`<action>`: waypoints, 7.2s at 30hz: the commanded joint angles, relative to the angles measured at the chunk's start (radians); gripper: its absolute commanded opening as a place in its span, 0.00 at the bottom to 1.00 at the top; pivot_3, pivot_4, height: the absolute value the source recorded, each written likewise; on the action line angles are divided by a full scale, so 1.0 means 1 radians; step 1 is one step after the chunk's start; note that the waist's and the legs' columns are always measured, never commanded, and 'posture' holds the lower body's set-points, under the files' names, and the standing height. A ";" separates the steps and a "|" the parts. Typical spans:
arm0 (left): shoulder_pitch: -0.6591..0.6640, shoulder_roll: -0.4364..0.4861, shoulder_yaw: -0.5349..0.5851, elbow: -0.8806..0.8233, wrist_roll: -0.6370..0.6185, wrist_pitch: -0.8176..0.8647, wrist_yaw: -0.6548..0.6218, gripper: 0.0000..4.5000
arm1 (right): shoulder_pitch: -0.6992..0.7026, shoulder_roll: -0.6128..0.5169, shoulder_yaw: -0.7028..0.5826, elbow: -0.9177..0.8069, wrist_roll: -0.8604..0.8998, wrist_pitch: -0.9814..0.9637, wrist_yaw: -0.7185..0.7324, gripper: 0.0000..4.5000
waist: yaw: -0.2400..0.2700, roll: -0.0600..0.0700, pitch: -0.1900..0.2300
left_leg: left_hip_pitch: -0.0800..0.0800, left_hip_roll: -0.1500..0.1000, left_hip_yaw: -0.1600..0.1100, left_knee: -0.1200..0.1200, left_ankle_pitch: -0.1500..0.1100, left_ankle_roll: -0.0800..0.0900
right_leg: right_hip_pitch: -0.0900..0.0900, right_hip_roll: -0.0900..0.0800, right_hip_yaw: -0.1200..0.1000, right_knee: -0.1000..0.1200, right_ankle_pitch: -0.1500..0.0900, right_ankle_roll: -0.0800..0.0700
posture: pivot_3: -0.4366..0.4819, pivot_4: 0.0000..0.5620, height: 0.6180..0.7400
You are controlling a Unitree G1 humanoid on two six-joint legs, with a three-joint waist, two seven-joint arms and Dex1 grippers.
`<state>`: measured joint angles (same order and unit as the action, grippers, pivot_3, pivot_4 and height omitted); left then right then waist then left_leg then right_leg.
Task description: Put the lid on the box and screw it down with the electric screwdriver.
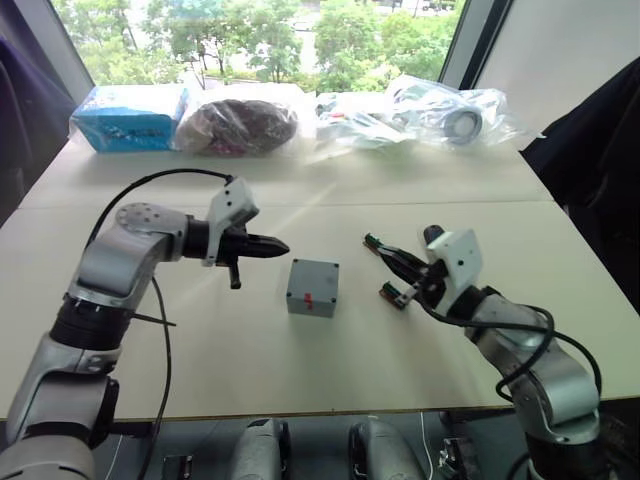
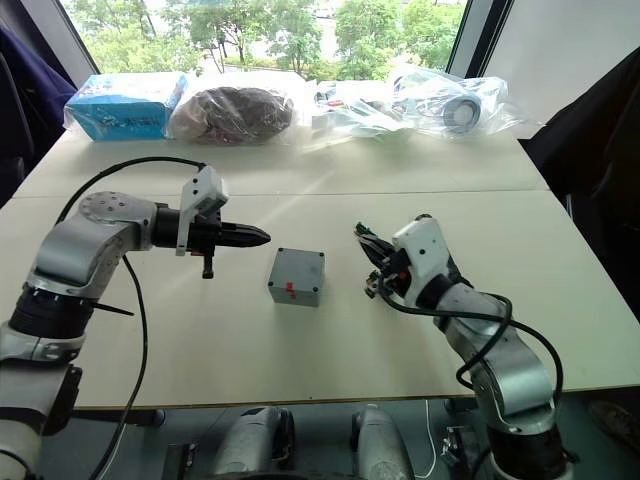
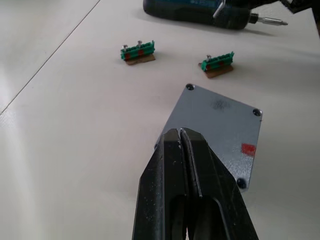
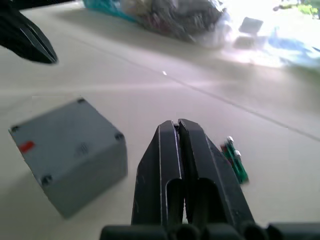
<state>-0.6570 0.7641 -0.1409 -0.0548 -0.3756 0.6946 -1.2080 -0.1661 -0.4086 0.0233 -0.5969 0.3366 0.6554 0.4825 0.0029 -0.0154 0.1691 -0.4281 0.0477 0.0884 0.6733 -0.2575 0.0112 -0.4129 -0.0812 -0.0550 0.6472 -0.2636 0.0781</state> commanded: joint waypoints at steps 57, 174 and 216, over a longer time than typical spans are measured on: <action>-0.034 -0.084 -0.010 -0.125 -0.084 0.005 0.049 0.00 | -0.273 -0.088 -0.304 0.096 0.199 0.406 -0.078 0.96 | 0.012 0.000 0.001 | -0.001 -0.001 0.000 0.000 0.001 -0.001 | 0.000 -0.001 0.000 0.000 0.002 0.003 | 0.48 0.27 1.00; 0.014 -0.132 -0.178 0.030 0.141 -0.168 0.042 0.00 | -0.158 0.278 0.106 0.251 -0.036 -0.341 -0.103 0.40 | 0.001 0.007 0.005 | -0.009 -0.002 0.015 -0.003 0.006 -0.007 | -0.016 0.001 0.007 0.002 0.007 0.005 | 0.48 0.27 1.00; 0.058 -0.128 -0.201 0.043 0.178 -0.166 0.040 0.00 | -0.041 0.288 0.180 0.361 -0.129 -0.339 -0.138 0.40 | -0.004 -0.003 -0.029 | 0.018 0.002 0.013 -0.010 0.002 -0.002 | 0.008 0.000 0.009 -0.001 0.000 -0.005 | 0.48 0.27 1.00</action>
<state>-0.6208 0.6260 -0.3218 -0.0172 -0.2229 0.5148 -1.1694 -0.2564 -0.1128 0.1786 -0.3084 0.2185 0.2764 0.3328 -0.0013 -0.0189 0.1402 -0.4098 0.0493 0.1019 0.6633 -0.2560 0.0092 -0.4046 -0.0816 -0.0456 0.6465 -0.2639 0.0732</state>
